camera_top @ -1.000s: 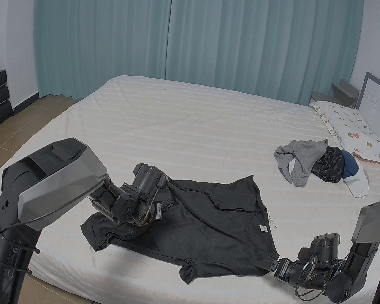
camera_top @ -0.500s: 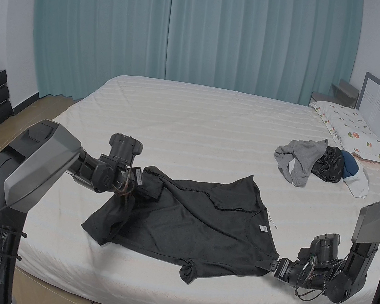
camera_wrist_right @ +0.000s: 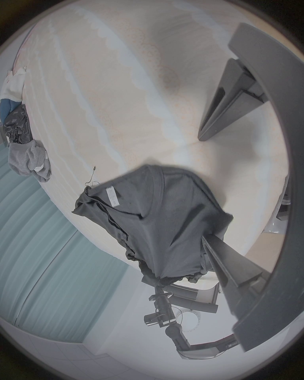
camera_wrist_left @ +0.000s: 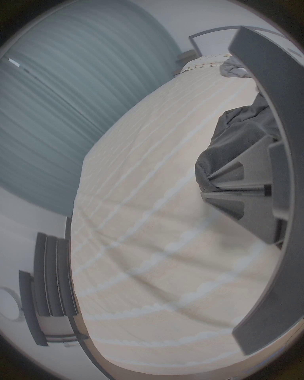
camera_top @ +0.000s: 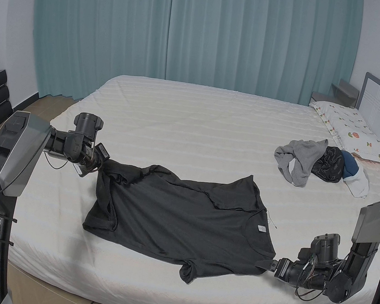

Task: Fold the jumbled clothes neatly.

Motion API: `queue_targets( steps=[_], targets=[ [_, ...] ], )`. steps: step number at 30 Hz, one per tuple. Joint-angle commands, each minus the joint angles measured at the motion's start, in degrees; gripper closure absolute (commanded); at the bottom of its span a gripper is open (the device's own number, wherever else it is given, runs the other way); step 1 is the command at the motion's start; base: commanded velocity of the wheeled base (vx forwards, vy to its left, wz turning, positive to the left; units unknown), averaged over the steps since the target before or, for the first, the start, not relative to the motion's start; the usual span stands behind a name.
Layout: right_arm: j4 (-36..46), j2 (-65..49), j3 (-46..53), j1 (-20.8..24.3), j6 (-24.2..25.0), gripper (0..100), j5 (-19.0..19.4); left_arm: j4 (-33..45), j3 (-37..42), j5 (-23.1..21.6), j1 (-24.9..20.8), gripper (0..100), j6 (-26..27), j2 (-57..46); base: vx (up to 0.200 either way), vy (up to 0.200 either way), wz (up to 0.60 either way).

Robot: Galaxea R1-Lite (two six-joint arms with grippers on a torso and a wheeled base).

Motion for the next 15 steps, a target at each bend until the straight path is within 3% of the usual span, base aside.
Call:
queue_targets(
  steps=[1,5,6,15],
  targets=[
    [0.00,0.12,-0.03,-0.02,0.03,0,0.02,0.83,-3.06,-0.60,3.06,100,-0.73,4.24,0.000,0.000,0.00],
    [0.00,0.39,-0.03,-0.11,0.03,0,0.02,0.83,-3.85,-0.78,3.59,100,-0.82,5.56,0.000,0.000,0.00],
    [0.00,0.39,-0.03,-0.11,0.03,0,0.02,0.92,-3.85,-1.13,3.59,0,-0.82,5.65,0.000,0.000,0.00],
    [-0.09,0.39,-0.03,-0.11,0.03,0,0.02,0.92,-4.73,-3.42,3.77,0,-5.13,2.39,0.000,0.000,0.00]
  ],
)
